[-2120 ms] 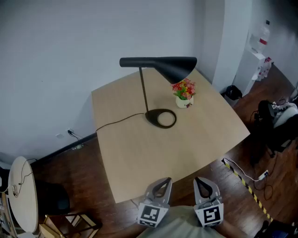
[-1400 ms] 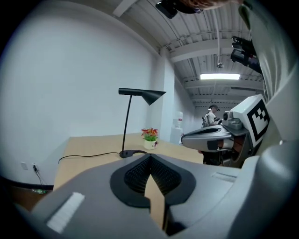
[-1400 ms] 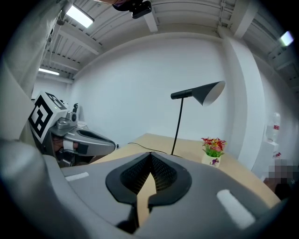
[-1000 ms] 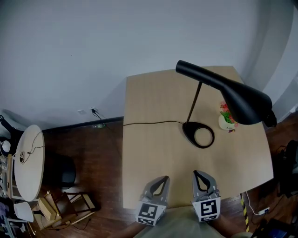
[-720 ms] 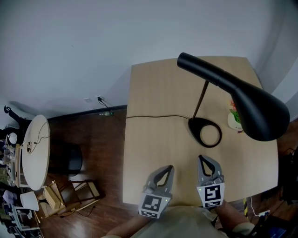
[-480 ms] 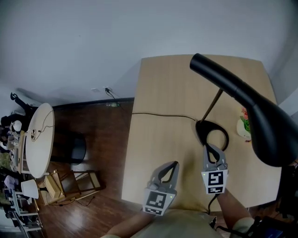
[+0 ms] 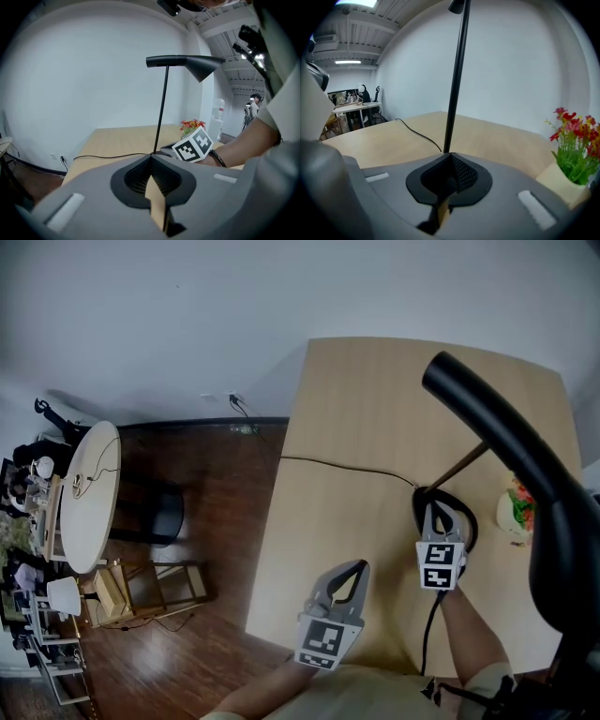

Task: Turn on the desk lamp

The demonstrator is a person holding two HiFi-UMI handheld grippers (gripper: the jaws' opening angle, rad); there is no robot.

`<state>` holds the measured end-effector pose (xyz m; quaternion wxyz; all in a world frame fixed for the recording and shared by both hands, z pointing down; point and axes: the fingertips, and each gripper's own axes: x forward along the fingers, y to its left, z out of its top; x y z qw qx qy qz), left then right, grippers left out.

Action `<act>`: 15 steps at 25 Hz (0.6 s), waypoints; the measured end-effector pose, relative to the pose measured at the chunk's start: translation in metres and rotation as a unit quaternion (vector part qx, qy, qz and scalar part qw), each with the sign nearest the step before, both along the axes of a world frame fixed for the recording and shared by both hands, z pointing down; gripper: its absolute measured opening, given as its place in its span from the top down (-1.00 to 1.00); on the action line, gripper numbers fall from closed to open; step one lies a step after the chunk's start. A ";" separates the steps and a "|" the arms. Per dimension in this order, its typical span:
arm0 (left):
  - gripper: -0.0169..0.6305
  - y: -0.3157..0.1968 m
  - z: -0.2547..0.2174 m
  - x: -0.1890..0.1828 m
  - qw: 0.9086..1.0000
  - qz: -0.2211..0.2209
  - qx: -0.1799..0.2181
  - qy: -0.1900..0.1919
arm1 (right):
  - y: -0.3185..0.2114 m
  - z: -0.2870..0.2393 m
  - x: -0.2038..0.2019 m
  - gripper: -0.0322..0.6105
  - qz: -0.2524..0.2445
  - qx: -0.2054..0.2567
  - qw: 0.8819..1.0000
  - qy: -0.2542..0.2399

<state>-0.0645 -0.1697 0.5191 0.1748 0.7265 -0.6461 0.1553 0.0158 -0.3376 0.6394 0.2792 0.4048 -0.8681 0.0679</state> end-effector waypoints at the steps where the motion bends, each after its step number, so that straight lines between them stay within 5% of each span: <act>1: 0.95 -0.001 0.001 0.001 1.000 0.000 -0.001 0.000 | -0.001 0.005 -0.001 0.90 -0.001 -0.003 1.000 0.004; 15: 0.95 -0.005 0.000 0.012 1.000 0.021 0.001 0.009 | -0.004 0.023 -0.005 0.90 0.004 -0.048 0.999 0.011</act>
